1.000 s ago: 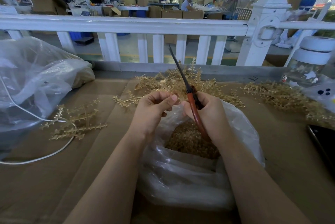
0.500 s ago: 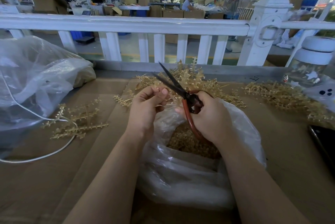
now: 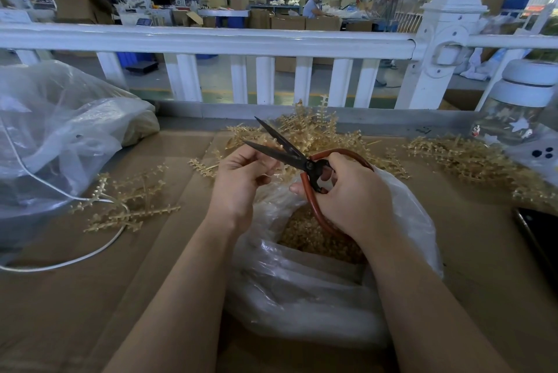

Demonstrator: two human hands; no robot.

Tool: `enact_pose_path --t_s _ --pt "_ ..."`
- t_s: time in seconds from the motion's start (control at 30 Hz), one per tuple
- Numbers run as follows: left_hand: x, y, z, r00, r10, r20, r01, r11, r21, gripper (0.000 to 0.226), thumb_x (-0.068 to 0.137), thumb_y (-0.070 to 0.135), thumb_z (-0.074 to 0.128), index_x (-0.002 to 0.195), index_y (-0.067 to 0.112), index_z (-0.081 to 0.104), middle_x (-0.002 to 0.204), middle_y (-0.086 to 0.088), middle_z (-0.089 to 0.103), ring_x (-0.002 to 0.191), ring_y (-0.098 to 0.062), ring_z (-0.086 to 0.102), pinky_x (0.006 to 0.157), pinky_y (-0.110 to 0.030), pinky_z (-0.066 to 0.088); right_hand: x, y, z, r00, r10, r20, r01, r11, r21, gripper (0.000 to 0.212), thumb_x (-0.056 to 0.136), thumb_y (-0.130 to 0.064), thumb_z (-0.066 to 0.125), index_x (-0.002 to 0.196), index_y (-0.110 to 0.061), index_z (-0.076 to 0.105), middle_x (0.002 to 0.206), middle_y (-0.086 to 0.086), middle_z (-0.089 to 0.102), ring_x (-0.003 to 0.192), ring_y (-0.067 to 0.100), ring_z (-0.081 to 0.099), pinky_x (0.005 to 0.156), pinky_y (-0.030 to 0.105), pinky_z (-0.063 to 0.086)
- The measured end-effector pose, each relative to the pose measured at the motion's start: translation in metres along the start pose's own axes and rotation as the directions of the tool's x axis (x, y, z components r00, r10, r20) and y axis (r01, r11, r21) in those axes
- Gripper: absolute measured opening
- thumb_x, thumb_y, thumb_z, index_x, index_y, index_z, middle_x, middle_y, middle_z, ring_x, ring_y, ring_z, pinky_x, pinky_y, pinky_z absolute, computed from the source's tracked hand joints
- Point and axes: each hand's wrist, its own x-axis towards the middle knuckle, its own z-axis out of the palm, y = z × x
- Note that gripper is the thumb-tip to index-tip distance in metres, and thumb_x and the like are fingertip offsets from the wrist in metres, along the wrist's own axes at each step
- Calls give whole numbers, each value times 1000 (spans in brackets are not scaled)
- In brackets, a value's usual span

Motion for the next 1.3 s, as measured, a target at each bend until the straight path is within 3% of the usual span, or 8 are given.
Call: enact_pose_path --t_s 0.27,0.47,0.63,0.8,1.03,1.17,1.3 --pt "2 -2 -2 998 2 65 0 999 -41 28 91 -7 52 78 12 67 67 1 57 67 -12 47 62 -21 39 -2 0 0 998 -24 -52 23 999 -28 65 74 -89 43 86 -28 63 71 -15 64 64 4 58 57 26 54" --pt "1 0 0 998 1 67 2 999 -45 20 92 -6 52 81 7 63 68 -1 56 65 -12 47 63 -21 39 -1 2 3 997 -40 -67 38 999 -31 59 77 -87 51 82 -29 63 67 -15 63 60 3 57 55 25 54" --pt "-2 2 3 998 59 15 -60 998 34 20 90 -8 55 83 9 62 67 2 60 62 -10 51 61 -20 43 -1 2 2 998 -15 -61 14 1000 -15 76 67 -98 33 81 -30 64 65 -17 61 58 -2 54 54 15 45" --pt "-3 3 4 983 177 -50 -172 981 90 18 87 -12 57 96 3 62 68 -5 55 62 -11 52 60 -18 46 -1 1 1 999 1 -38 -1 1000 5 79 64 -98 30 86 -31 67 69 -19 63 59 -5 49 53 13 39" --pt "-3 4 1 987 155 -38 -148 978 146 16 93 -5 57 86 7 66 74 -8 61 64 -13 50 60 -19 43 -2 1 -2 1000 -5 -27 5 1000 -17 61 74 -88 48 89 -31 65 69 -18 62 59 -4 48 52 16 42" --pt "-4 5 1 993 118 -28 -114 985 129 22 92 -3 57 84 13 68 77 -12 57 65 -14 45 61 -21 40 -2 -1 -4 1000 1 -22 -1 1000 4 72 66 -94 36 90 -32 64 71 -19 60 62 -2 51 54 18 45" --pt "-4 5 1 996 86 -5 -85 990 110 19 93 -2 56 82 11 66 73 -7 56 64 -13 45 63 -24 40 -2 -2 -4 1000 -4 -24 5 1000 19 74 66 -94 37 92 -31 65 73 -19 61 64 0 53 55 19 46"
